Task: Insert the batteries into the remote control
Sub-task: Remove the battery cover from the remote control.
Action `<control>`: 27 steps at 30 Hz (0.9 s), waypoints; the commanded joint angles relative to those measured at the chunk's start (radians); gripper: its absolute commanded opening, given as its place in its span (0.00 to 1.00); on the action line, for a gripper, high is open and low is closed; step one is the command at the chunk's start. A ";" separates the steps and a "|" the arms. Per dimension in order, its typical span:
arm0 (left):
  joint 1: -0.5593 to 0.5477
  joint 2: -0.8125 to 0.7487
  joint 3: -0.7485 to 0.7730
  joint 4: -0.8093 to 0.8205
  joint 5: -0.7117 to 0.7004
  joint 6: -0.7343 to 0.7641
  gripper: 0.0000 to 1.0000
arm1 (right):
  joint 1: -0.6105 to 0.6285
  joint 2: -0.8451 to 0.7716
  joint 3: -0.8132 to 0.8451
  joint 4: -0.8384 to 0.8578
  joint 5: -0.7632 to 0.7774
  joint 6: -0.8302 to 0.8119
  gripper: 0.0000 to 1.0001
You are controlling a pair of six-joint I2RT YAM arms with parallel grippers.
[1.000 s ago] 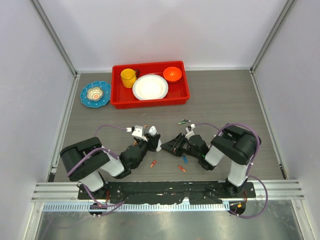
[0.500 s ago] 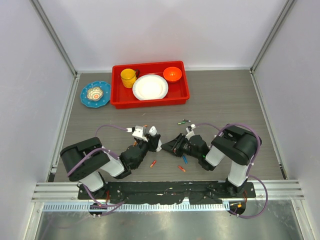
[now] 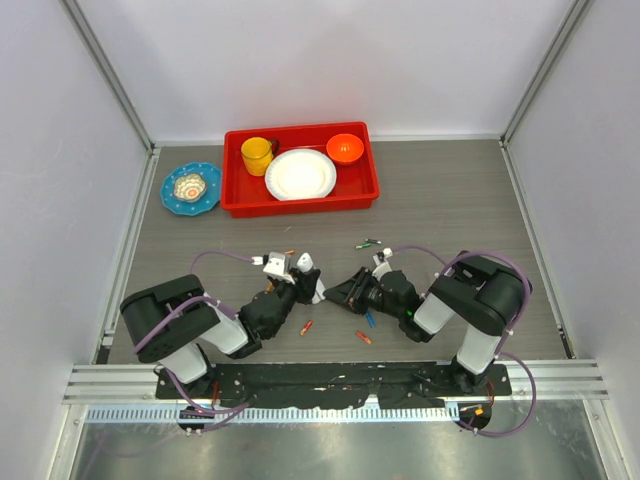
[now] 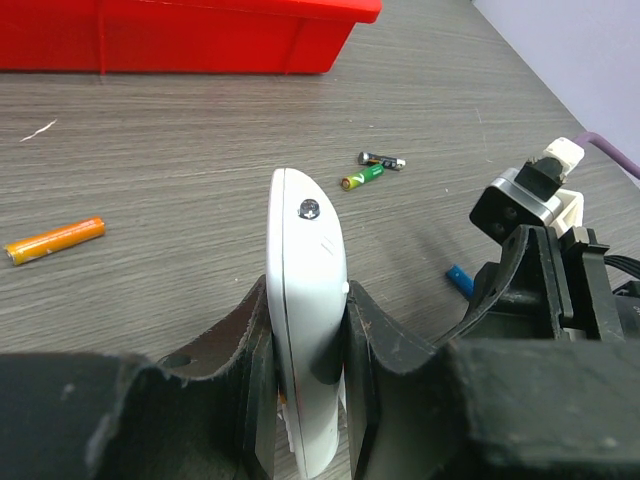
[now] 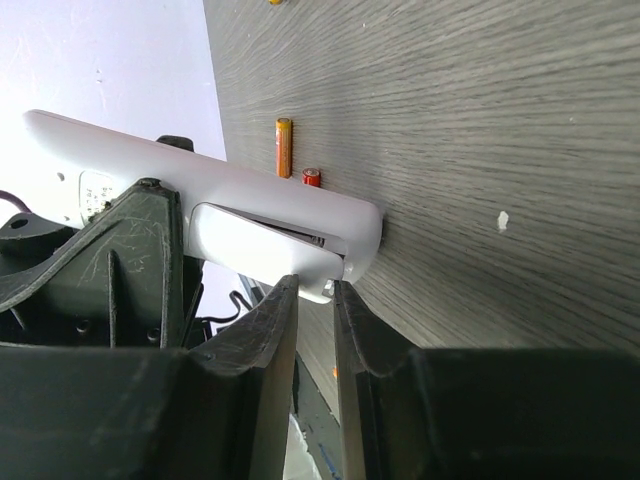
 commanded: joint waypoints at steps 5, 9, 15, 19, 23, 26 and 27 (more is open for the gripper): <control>-0.013 -0.011 -0.028 0.201 -0.010 -0.007 0.00 | -0.002 -0.053 0.013 0.036 0.033 -0.047 0.26; -0.011 -0.011 -0.034 0.201 -0.016 -0.028 0.00 | -0.002 -0.051 0.018 0.016 0.034 -0.065 0.26; -0.011 -0.012 -0.036 0.200 -0.002 -0.044 0.00 | -0.008 -0.035 0.016 0.020 0.037 -0.076 0.26; -0.011 -0.022 -0.044 0.200 -0.005 -0.038 0.00 | -0.013 -0.038 0.016 0.007 0.040 -0.088 0.27; -0.011 -0.022 -0.047 0.201 -0.005 -0.041 0.00 | -0.019 -0.048 0.019 -0.012 0.045 -0.100 0.27; -0.011 -0.020 -0.047 0.201 -0.001 -0.047 0.00 | -0.021 -0.058 0.025 -0.027 0.040 -0.117 0.29; -0.011 -0.017 -0.045 0.201 0.001 -0.048 0.00 | -0.021 -0.058 0.027 -0.027 0.037 -0.119 0.30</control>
